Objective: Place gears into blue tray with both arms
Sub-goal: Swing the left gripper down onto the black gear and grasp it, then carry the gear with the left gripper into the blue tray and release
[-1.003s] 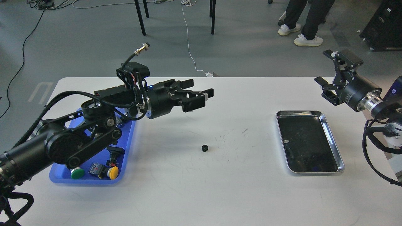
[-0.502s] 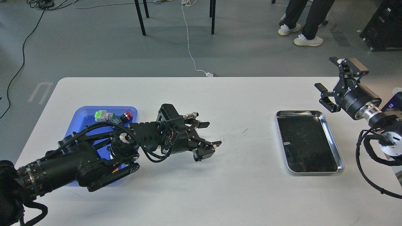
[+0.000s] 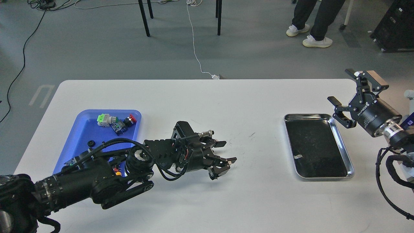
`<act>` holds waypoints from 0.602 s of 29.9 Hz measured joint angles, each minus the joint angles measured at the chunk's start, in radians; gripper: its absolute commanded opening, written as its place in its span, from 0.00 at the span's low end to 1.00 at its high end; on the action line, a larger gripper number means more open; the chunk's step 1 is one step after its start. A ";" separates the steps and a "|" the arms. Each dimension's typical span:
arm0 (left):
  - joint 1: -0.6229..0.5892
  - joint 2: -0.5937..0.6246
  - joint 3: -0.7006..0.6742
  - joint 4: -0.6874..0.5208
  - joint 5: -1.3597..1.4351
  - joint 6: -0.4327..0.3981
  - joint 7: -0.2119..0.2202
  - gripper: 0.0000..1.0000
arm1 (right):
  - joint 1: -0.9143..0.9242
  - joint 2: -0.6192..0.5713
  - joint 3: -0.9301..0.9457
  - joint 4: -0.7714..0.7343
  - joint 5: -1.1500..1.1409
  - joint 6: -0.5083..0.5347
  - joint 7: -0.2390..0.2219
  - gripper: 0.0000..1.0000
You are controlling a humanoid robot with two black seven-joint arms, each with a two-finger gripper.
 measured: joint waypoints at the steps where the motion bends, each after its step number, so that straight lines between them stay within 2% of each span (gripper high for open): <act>1: 0.000 -0.004 0.000 0.011 0.000 0.000 0.004 0.64 | -0.004 0.001 0.002 0.000 0.007 0.001 0.000 0.99; 5: -0.001 -0.015 0.000 0.062 0.000 0.000 0.011 0.63 | -0.009 0.007 0.006 0.002 0.017 0.002 0.000 0.99; 18: 0.005 -0.010 0.002 0.123 0.000 0.000 0.012 0.40 | -0.009 0.014 0.030 0.008 0.018 0.002 0.000 0.99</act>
